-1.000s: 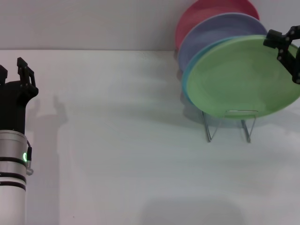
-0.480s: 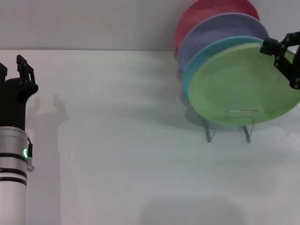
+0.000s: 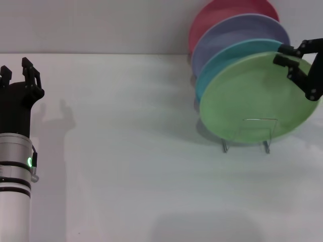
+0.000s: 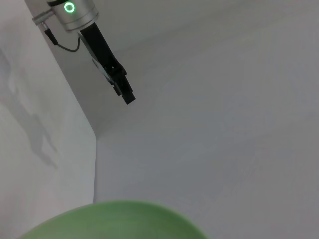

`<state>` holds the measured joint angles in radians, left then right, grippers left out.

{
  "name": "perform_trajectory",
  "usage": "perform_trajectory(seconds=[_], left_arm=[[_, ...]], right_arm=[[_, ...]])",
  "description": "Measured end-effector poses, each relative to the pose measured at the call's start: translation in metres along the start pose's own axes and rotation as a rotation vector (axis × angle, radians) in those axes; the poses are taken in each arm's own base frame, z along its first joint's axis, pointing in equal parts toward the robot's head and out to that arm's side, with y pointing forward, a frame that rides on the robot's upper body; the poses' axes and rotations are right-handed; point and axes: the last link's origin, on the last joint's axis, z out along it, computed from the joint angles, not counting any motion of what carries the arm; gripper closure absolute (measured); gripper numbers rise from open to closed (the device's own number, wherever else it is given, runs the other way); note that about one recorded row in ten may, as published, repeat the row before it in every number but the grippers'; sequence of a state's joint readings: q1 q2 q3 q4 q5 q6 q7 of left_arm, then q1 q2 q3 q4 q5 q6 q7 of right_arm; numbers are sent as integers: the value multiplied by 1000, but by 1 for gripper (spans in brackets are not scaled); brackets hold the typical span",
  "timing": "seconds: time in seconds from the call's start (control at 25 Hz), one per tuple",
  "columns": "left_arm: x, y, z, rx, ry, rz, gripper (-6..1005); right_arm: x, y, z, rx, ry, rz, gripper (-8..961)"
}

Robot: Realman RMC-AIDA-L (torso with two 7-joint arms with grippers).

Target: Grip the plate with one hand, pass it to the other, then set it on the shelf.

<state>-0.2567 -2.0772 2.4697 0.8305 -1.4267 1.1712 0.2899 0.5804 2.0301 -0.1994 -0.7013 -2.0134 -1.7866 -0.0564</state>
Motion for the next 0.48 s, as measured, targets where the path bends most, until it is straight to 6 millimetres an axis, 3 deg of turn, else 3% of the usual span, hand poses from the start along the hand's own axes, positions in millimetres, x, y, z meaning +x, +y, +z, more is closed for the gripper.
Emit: perform_trajectory(seconds=[0.32, 0.48], left_arm=[[0, -3, -1, 6, -2, 4, 440], [0, -4, -2, 7, 0, 6, 432]], right_arm=[[-4, 5, 2, 13, -5, 28, 764], [-16, -12, -4, 134, -85, 199, 744]])
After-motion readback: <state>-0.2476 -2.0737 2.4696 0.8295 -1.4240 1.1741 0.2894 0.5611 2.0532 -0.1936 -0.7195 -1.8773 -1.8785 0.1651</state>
